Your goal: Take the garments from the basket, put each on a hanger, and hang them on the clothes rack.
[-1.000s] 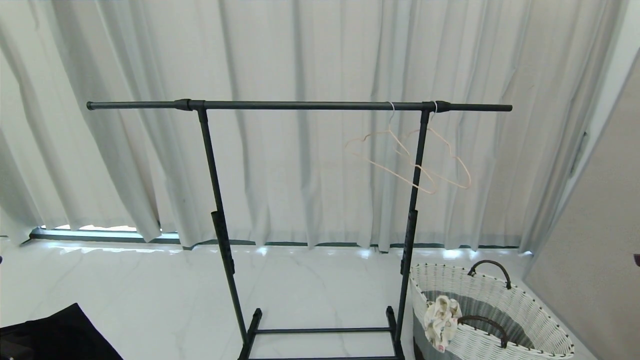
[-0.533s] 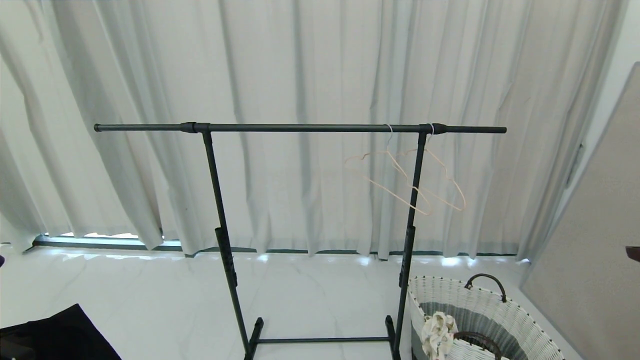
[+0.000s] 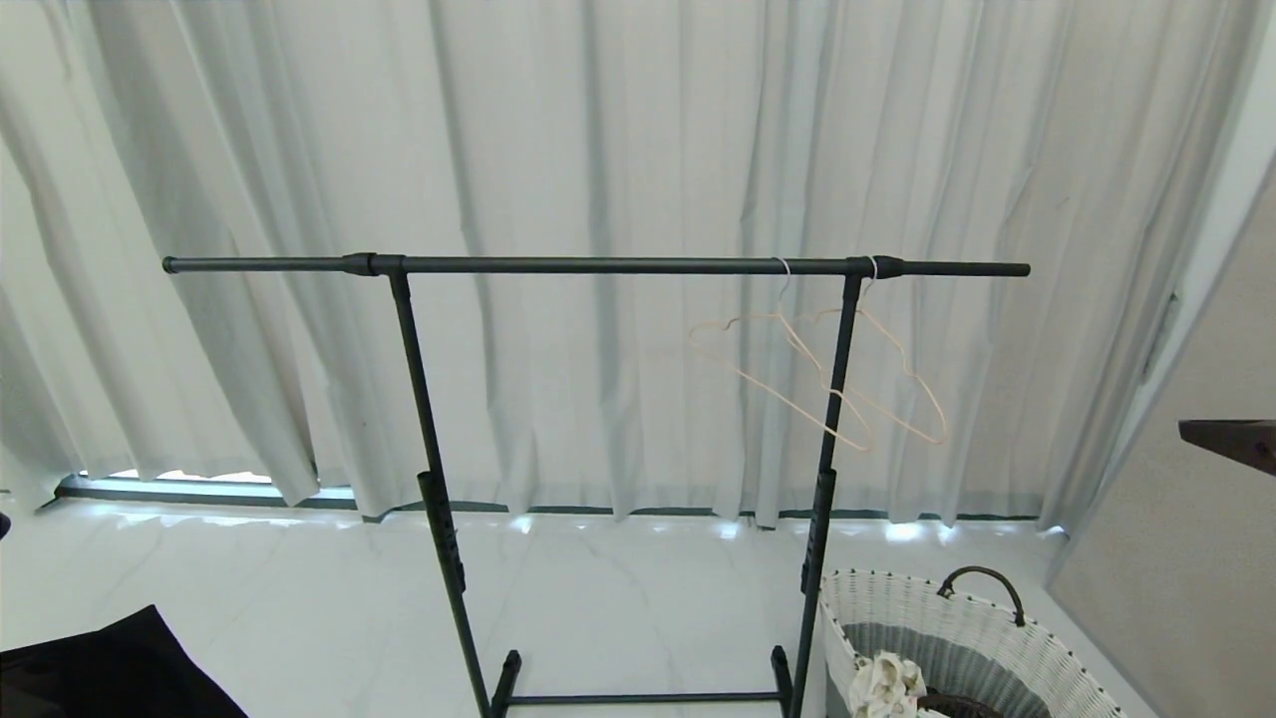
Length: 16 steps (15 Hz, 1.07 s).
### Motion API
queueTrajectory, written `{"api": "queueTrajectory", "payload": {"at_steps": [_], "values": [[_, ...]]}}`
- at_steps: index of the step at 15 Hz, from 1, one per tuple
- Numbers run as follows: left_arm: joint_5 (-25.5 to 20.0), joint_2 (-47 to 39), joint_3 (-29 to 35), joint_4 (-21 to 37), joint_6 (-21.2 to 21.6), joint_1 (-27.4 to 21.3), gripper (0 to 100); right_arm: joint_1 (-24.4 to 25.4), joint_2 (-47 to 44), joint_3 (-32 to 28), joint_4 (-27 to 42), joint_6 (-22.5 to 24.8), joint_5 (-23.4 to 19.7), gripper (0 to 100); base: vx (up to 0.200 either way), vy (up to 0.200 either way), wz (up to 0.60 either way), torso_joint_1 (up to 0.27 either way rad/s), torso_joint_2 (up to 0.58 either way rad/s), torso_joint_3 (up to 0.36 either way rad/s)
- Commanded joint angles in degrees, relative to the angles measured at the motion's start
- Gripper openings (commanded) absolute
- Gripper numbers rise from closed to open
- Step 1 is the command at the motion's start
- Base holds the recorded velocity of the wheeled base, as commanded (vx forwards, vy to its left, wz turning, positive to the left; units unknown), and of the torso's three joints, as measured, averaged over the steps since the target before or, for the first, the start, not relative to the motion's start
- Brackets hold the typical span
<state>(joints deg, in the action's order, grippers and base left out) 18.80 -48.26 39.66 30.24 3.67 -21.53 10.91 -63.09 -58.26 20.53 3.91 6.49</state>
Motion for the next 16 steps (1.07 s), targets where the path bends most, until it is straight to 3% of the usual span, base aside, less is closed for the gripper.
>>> {"api": "queueTrajectory", "payload": {"at_steps": [1,11,16], "values": [[0.01,0.10,-0.02,-0.01,0.02,0.00,0,-0.01,-1.34,0.08,-0.14,0.04,0.02,100,0.200,0.000,0.00,0.012,0.01,-0.002],[0.01,0.10,0.16,-0.10,0.02,0.00,0,-0.01,-3.71,-0.10,-0.58,-0.05,-3.76,100,0.200,0.000,0.00,0.003,0.00,0.000],[0.01,0.10,0.07,-0.01,1.34,0.00,0,-0.19,-9.51,-0.01,-5.68,-0.05,-5.96,100,0.200,0.000,0.00,0.002,0.00,0.001]]}}
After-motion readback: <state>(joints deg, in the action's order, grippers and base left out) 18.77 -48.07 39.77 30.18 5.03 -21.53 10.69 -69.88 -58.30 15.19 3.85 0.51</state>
